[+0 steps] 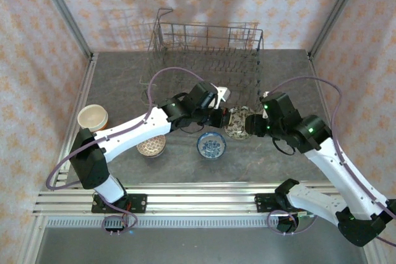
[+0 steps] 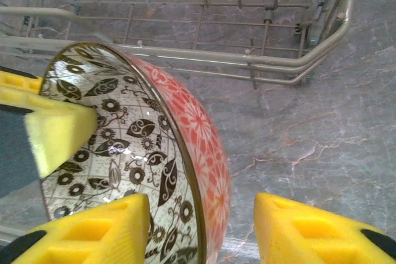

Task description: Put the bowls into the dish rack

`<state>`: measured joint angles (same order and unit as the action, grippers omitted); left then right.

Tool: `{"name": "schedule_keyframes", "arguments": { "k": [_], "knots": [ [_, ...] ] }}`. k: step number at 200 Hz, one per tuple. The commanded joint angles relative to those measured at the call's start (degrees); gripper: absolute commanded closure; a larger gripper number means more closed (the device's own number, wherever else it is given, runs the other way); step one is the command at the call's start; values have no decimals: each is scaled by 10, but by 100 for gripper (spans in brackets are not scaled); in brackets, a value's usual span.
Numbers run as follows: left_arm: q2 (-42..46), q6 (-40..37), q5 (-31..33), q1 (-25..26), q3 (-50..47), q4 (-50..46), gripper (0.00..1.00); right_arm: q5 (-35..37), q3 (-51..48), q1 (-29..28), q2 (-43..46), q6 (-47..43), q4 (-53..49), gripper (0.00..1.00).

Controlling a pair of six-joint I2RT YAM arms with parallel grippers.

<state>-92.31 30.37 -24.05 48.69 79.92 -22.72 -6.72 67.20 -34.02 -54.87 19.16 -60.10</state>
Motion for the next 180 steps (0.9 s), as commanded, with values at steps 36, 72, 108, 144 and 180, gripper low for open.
{"name": "schedule_keyframes", "arguments": {
  "k": [36, 72, 108, 144, 180],
  "knots": [
    [-20, -39, -26, -2, 55, 30, 100, 40, 19, 2, -4, 17, -14, 59],
    [-16, -43, -21, -2, 53, 30, 100, 55, 17, 2, -8, 25, -15, 66],
    [-13, -41, -13, -1, 50, 32, 100, 54, 23, 2, -21, 26, -20, 70],
    [-14, -40, 3, 2, 54, 33, 100, 68, 28, 2, -28, 32, -25, 76],
    [-14, -39, 17, 3, 55, 25, 100, 84, 30, 2, -21, 38, -26, 79]
  ]
}}
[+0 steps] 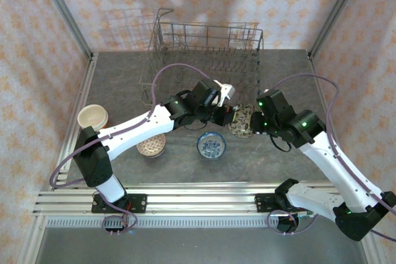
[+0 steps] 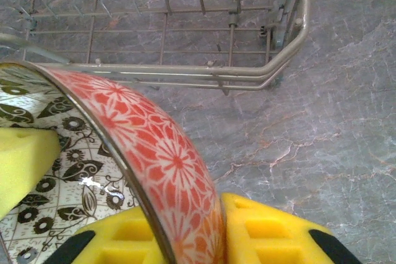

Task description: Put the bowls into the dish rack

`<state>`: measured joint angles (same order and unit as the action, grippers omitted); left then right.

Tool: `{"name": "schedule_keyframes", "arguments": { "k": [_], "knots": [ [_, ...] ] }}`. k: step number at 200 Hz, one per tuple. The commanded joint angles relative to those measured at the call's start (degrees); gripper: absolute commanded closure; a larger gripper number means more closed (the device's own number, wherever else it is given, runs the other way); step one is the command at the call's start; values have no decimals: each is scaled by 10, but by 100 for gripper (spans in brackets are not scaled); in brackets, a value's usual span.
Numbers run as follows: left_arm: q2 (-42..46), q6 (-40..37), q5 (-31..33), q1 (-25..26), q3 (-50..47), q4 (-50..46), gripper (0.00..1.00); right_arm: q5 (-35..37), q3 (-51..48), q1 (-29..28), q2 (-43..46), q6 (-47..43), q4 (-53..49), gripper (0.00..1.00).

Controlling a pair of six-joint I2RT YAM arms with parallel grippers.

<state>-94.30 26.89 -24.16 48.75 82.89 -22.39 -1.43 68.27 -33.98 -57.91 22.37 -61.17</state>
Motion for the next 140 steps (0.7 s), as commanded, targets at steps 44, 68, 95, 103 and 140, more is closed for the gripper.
{"name": "schedule_keyframes", "arguments": {
  "k": [44, 68, 95, 103, 140],
  "knots": [
    [-3, -10, 63, 23, 55, -15, 100, 23, 6, 1, -2, 4, -4, 81],
    [2, -7, 83, 26, 57, -19, 100, 37, 2, 1, -4, 4, 0, 82],
    [3, -9, 93, 26, 60, -26, 98, 44, -2, 1, -4, 2, 16, 84],
    [0, -9, 93, 26, 63, -30, 93, 41, -5, 1, -4, 0, 25, 84],
    [8, -14, 117, 11, 83, -49, 47, 60, -8, 1, -14, 0, 36, 85]
  ]
}}
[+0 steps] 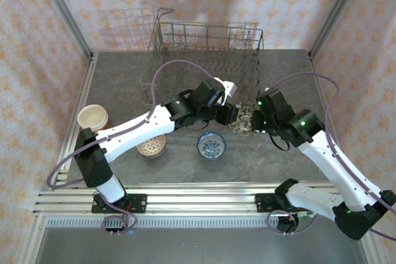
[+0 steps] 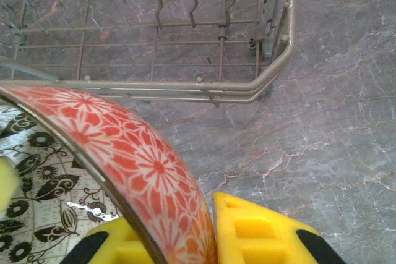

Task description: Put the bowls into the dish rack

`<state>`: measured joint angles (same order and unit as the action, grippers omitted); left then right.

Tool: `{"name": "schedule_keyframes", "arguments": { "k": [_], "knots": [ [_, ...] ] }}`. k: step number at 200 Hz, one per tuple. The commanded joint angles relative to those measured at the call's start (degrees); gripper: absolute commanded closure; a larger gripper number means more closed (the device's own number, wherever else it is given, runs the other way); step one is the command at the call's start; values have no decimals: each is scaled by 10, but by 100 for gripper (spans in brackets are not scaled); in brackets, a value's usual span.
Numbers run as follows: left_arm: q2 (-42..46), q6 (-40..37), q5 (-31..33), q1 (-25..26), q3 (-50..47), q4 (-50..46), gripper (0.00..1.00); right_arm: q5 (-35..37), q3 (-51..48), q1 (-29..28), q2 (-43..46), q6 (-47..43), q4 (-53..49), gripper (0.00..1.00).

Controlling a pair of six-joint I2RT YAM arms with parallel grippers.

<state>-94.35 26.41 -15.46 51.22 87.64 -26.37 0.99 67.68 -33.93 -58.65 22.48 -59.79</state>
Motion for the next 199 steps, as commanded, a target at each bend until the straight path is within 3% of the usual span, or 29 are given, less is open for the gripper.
{"name": "schedule_keyframes", "arguments": {
  "k": [1, 17, 38, 93, 153, 199],
  "knots": [
    [9, -9, 31, -15, 36, -10, 46, 39, -2, 1, -7, 1, 22, 85],
    [18, -13, 32, -38, 52, -19, 36, 101, 6, 1, -16, 19, 11, 85],
    [26, -27, 34, -70, 85, -44, 31, 145, 18, 1, -27, 28, 23, 86],
    [74, -51, 42, -179, 102, -107, 27, 227, 86, 0, -95, 43, 73, 90],
    [145, -59, 16, -322, 46, -131, 26, 396, 216, 1, -253, 80, 60, 99],
    [160, -61, -5, -366, 20, -137, 26, 513, 340, 1, -381, 152, -25, 100]
  ]
}}
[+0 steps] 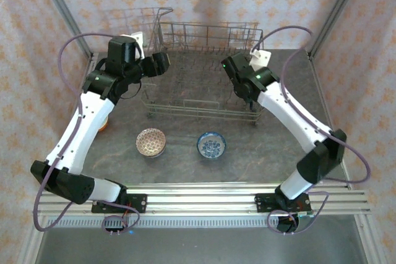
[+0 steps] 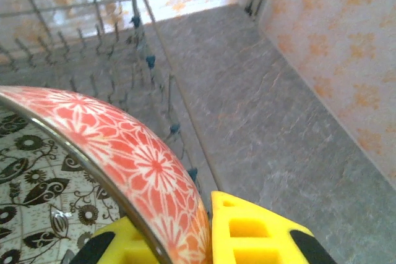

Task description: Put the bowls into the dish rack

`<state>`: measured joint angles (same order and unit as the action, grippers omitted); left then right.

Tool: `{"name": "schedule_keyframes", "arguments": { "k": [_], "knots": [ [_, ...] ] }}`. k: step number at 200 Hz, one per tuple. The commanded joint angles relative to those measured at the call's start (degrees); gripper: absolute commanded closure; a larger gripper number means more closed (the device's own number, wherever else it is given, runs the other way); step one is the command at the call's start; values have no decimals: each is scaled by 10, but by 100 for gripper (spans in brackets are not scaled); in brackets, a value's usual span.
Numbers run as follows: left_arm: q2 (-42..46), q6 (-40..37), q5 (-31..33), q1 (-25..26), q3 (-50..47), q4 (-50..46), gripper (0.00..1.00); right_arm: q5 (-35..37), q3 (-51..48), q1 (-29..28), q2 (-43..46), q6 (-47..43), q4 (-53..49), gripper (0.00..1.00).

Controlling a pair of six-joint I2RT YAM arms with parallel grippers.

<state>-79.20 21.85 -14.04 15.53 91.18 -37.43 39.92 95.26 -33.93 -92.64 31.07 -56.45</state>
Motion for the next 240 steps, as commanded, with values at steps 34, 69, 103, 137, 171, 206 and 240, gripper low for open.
{"name": "schedule_keyframes", "arguments": {
  "k": [34, 69, 103, 137, 171, 206, 240],
  "knots": [
    [16, -18, -23, -19, -36, -23, 26, 168, 125, 1, -108, 123, -129, 100],
    [13, -22, -25, -28, -39, -34, 26, 201, 155, 1, -148, 167, -177, 100],
    [18, -23, -28, -30, -47, -35, 26, 237, 195, 2, -197, 220, -260, 100],
    [20, -19, -37, -29, -56, -33, 26, 267, 288, 2, -286, 338, -429, 99],
    [23, -22, -40, -29, -59, -37, 26, 262, 305, 2, -320, 364, -453, 98],
    [25, -25, -42, -29, -64, -39, 26, 266, 288, 8, -329, 374, -454, 98],
    [24, -24, -44, -30, -71, -35, 26, 272, 273, 18, -332, 369, -454, 98]
  ]
}}
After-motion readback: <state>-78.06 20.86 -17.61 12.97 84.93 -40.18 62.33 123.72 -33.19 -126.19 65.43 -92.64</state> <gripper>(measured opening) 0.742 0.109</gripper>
